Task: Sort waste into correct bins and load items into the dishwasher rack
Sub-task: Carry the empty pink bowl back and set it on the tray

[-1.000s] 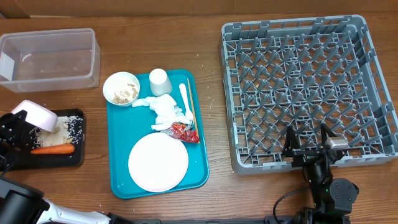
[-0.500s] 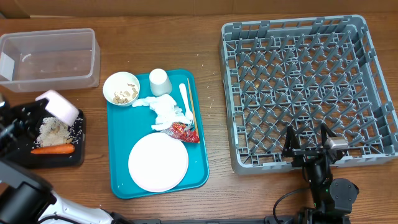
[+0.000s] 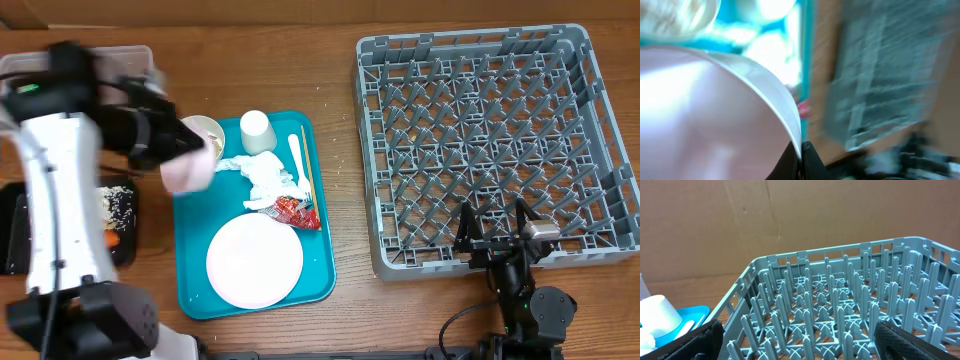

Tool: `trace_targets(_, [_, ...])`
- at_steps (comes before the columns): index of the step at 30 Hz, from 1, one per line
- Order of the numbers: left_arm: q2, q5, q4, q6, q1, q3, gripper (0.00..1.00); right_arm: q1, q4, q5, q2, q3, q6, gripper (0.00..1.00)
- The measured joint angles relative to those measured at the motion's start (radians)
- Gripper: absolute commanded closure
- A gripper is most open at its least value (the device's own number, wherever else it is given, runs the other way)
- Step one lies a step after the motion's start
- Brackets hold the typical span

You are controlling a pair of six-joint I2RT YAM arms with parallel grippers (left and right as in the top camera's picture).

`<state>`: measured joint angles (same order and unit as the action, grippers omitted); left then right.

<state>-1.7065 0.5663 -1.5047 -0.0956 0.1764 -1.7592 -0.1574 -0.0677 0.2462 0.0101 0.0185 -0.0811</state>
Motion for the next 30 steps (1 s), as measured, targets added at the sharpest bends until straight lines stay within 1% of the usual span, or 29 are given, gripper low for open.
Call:
trace_targets(3, [-0.009, -0.216, -0.005, -0.102, -0.155, 0.005, 0.96, 0.000, 0.000, 0.000, 0.000, 0.000, 0.000, 0.00])
trace_targets(6, [-0.016, -0.392, 0.005, -0.198, -0.275, 0.020, 0.96, 0.000, 0.000, 0.000, 0.000, 0.000, 0.000, 0.00])
trace_targets(8, [-0.023, -0.488, 0.009, -0.249, -0.325, 0.031, 0.96, 0.000, 0.000, 0.000, 0.000, 0.000, 0.000, 0.00])
trace_targets(11, [-0.031, -0.569, 0.035, -0.296, -0.340, 0.051, 0.96, 0.000, 0.000, 0.000, 0.000, 0.000, 0.000, 0.00])
trace_targets(17, [-0.031, -0.634, 0.124, -0.346, -0.338, 0.128, 0.96, 0.000, 0.000, 0.000, 0.000, 0.000, 0.000, 0.00])
trace_targets(30, [-0.040, -0.604, 0.414, -0.370, -0.338, 0.394, 0.96, 0.000, 0.000, 0.000, 0.000, 0.000, 0.000, 0.00])
